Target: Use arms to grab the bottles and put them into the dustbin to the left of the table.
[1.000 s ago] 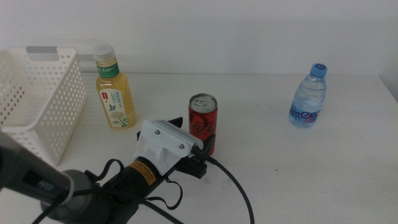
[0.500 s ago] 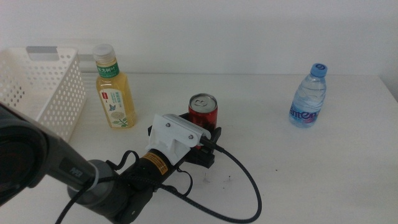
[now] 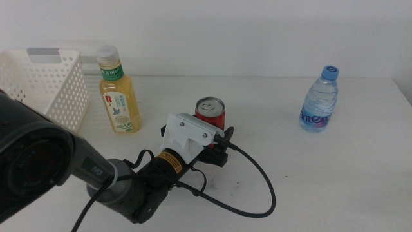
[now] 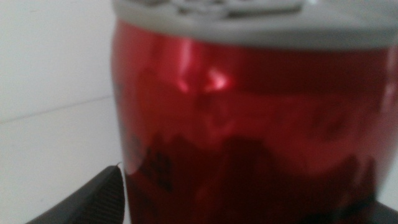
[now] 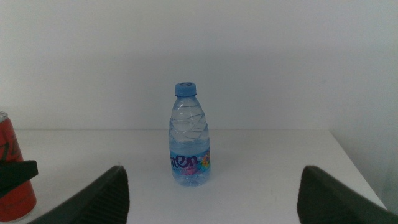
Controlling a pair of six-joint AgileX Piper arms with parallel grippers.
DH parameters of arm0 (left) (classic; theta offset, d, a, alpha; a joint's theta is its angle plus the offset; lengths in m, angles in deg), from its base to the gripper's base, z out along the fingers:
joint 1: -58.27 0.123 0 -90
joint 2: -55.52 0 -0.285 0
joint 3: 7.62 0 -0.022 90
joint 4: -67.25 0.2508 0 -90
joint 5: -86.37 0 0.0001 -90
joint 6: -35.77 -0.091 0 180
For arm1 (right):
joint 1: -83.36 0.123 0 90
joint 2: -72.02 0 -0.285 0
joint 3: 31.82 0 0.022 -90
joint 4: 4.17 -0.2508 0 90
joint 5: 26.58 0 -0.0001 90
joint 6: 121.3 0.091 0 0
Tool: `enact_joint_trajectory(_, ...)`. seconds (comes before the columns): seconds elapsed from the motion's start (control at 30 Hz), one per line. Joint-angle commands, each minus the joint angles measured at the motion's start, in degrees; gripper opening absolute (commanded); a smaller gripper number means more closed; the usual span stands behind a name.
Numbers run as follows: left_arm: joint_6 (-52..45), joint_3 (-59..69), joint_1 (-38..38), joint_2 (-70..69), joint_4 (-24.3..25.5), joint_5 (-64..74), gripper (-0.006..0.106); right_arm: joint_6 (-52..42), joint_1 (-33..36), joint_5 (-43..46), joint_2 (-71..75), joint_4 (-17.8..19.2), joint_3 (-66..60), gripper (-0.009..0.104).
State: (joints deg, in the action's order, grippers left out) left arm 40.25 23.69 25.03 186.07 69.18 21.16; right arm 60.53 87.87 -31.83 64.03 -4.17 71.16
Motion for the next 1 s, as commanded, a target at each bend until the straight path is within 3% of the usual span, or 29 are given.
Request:
enact_joint_trajectory(0.0,0.5,-1.0,0.1,0.8,-0.2,-0.1,0.094,-0.2,0.0,0.4,0.2,0.3,-0.2,0.093)
enact_joint_trajectory(0.57,0.5,-2.3,0.1,1.5,0.0,1.4,0.092,-0.2,0.0,0.4,0.2,0.3,-0.2,0.093)
enact_joint_trajectory(0.9,0.3,-2.3,0.1,1.3,1.1,-0.1,0.058,-0.2,0.0,0.4,0.2,0.3,-0.2,0.093)
enact_joint_trajectory(0.93,0.3,-2.3,0.1,0.8,1.7,-0.1,0.015,-0.2,0.0,0.4,0.2,0.3,-0.2,0.093)
enact_joint_trajectory(0.97,0.3,-2.1,0.1,0.6,1.8,-0.1,0.012,-0.2,0.0,0.4,0.2,0.3,-0.2,0.093)
